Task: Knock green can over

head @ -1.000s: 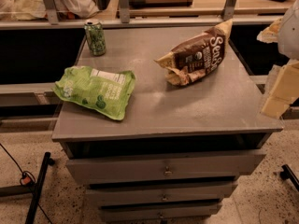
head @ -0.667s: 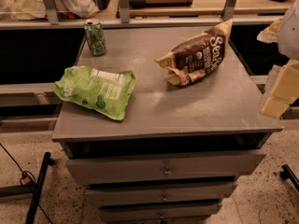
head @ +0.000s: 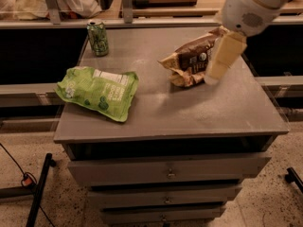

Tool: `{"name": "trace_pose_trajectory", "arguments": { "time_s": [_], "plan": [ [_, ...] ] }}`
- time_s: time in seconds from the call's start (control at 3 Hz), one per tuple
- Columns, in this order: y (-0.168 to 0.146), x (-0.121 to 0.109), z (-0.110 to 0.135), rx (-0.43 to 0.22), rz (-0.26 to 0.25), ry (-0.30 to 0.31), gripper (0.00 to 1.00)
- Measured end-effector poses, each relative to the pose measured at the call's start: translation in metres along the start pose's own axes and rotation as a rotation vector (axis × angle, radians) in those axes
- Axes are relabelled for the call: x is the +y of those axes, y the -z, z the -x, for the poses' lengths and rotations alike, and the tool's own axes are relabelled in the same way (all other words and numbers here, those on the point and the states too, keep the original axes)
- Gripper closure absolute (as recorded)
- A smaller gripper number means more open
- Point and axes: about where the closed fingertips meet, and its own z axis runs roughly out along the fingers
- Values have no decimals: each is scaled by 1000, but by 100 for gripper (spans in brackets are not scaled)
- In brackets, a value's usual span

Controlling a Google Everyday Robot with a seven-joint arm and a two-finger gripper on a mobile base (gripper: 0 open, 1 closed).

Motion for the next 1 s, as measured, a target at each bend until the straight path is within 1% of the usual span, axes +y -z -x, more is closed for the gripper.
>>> {"name": "trace_pose_trajectory", "arguments": {
  "time_s": [0.33,0.67,1.0],
  "plan": [
    [-37,-58,66,-84,-24,-11,0],
    [-37,-58,66,-84,-24,-11,0],
    [-47,-69,82,-99,-35,-1,0]
  ]
}}
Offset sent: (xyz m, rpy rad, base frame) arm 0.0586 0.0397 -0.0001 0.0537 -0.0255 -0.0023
